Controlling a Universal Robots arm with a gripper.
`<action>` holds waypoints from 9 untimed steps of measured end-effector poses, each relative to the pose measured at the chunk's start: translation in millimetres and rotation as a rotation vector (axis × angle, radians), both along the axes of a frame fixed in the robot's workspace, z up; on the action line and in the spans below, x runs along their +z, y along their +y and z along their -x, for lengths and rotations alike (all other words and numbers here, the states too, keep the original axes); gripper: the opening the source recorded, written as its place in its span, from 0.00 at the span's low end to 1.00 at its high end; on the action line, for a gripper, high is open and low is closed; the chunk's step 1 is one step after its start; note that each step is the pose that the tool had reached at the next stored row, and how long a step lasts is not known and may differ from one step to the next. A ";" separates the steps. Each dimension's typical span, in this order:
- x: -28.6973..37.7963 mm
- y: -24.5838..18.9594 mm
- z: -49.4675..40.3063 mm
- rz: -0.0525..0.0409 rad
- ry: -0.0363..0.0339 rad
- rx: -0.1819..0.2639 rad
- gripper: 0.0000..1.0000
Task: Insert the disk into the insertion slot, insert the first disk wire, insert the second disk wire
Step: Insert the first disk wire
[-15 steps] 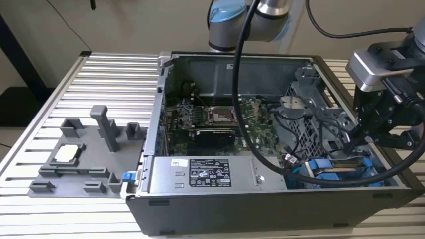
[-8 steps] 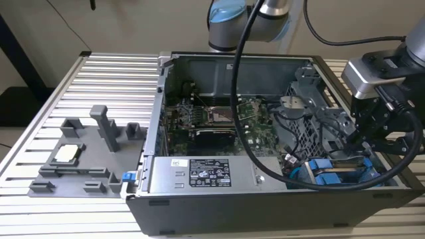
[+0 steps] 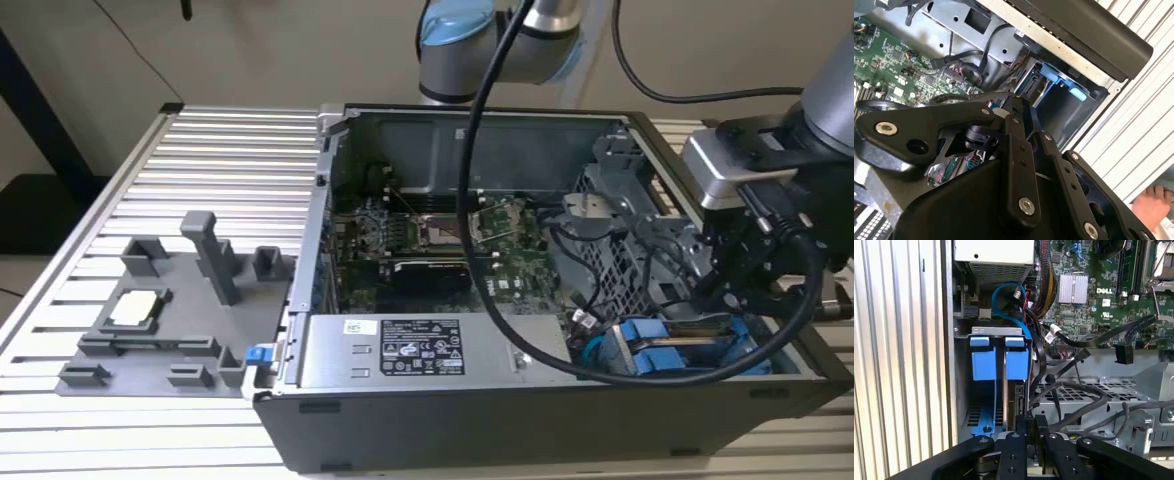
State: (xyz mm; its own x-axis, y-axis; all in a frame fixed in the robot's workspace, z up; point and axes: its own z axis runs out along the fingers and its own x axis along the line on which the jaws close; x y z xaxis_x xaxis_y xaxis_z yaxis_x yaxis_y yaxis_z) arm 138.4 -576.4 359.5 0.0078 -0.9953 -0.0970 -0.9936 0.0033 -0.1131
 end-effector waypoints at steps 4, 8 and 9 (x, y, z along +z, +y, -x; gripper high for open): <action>-5.0 -0.1 -0.1 0.0045 -0.0006 -0.019 0.19; -7.4 0.0 -1.9 0.0076 -0.0006 -0.022 0.19; -7.5 0.0 -2.3 0.0077 -0.0006 -0.022 0.19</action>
State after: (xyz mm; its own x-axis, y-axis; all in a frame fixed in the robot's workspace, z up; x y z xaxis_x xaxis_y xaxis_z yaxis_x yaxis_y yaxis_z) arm 140.7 -576.5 352.0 -0.0145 -0.9959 -0.0893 -0.9932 0.0247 -0.1138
